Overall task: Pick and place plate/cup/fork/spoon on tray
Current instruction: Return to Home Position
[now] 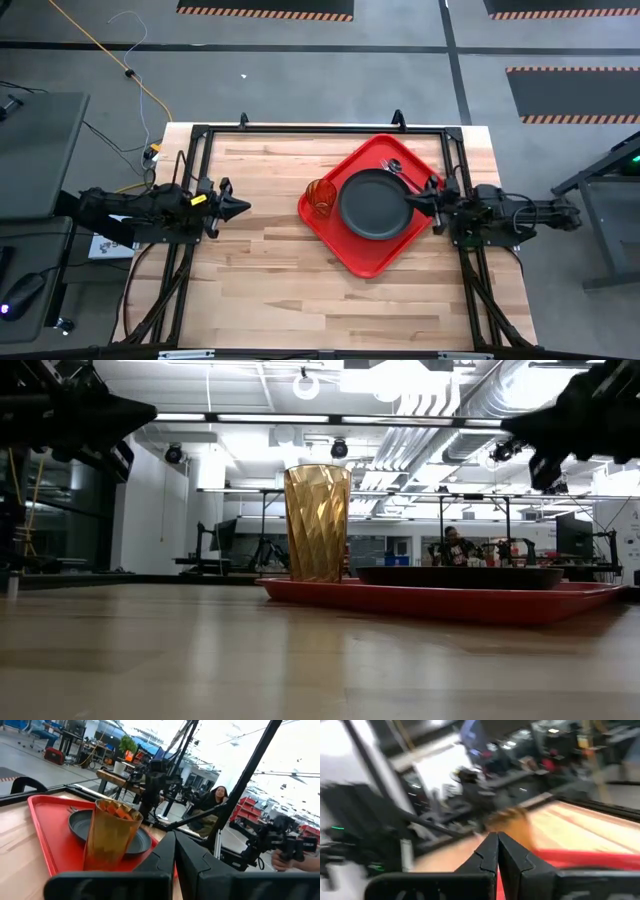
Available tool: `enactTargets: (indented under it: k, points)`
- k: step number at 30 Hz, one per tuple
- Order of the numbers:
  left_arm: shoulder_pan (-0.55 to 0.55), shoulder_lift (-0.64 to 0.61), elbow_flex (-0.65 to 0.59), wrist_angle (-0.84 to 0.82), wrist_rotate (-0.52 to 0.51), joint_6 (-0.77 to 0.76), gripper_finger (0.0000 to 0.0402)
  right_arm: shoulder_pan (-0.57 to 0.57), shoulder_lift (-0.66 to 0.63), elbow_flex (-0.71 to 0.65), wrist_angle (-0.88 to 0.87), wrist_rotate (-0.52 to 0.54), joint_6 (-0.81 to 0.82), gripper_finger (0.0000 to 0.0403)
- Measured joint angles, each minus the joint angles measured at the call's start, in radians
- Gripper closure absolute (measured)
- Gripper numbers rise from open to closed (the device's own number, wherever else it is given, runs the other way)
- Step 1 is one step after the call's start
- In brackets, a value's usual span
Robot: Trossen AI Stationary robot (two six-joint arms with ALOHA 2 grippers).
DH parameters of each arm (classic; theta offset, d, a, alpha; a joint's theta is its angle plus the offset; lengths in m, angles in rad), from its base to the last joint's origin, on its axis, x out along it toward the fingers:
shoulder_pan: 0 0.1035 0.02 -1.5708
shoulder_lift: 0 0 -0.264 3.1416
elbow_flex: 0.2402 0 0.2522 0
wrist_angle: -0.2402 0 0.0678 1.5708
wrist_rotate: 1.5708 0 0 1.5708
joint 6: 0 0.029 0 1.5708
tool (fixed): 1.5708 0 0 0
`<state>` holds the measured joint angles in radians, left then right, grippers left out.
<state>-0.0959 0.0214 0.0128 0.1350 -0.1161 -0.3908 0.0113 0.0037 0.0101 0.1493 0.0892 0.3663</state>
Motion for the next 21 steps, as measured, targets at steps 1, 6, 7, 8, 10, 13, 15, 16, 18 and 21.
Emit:
enactTargets:
  k: [1,6,7,8,10,13,15,16,18,21]
  points:
    - [0.0,0.0,0.0,0.0,0.001,0.0,0.0401,0.0,0.0,0.0,-0.027,0.03,-0.011,0.0403]
    - [0.0,0.0,0.0,-0.01,0.0,0.0,0.0401,0.0,0.02,0.001,-0.108,0.096,-0.08,0.0403]
    - [0.0,0.0,0.0,-0.009,0.0,0.0,0.0401,0.0,0.026,0.001,-0.109,0.096,-0.102,0.0403]
    - [0.0,0.0,0.0,-0.011,0.0,0.0,0.0401,0.0,0.034,0.001,-0.109,0.095,-0.117,0.0403]
    - [0.0,0.0,0.0,-0.011,0.0,0.0,0.0401,0.0,0.038,0.001,-0.11,0.094,-0.122,0.0403]
    - [0.0,0.0,0.0,-0.011,0.0,0.0,0.0401,0.0,0.041,0.002,-0.111,0.094,-0.099,0.0403]
    - [0.0,0.0,0.0,-0.011,0.0,0.0,0.0401,0.0,0.041,0.002,-0.112,0.094,-0.098,0.0403]
    - [0.0,0.0,0.0,-0.011,0.0,0.0,0.0401,0.0,0.041,0.002,-0.112,0.094,-0.098,0.0403]
    - [0.0,0.0,0.0,-0.011,0.0,0.0,0.0401,0.0,0.041,0.002,-0.112,0.094,-0.096,0.0403]
    - [0.0,0.0,0.0,-0.011,0.0,0.0,0.0401,0.0,0.041,0.002,-0.113,0.094,-0.098,0.0403]
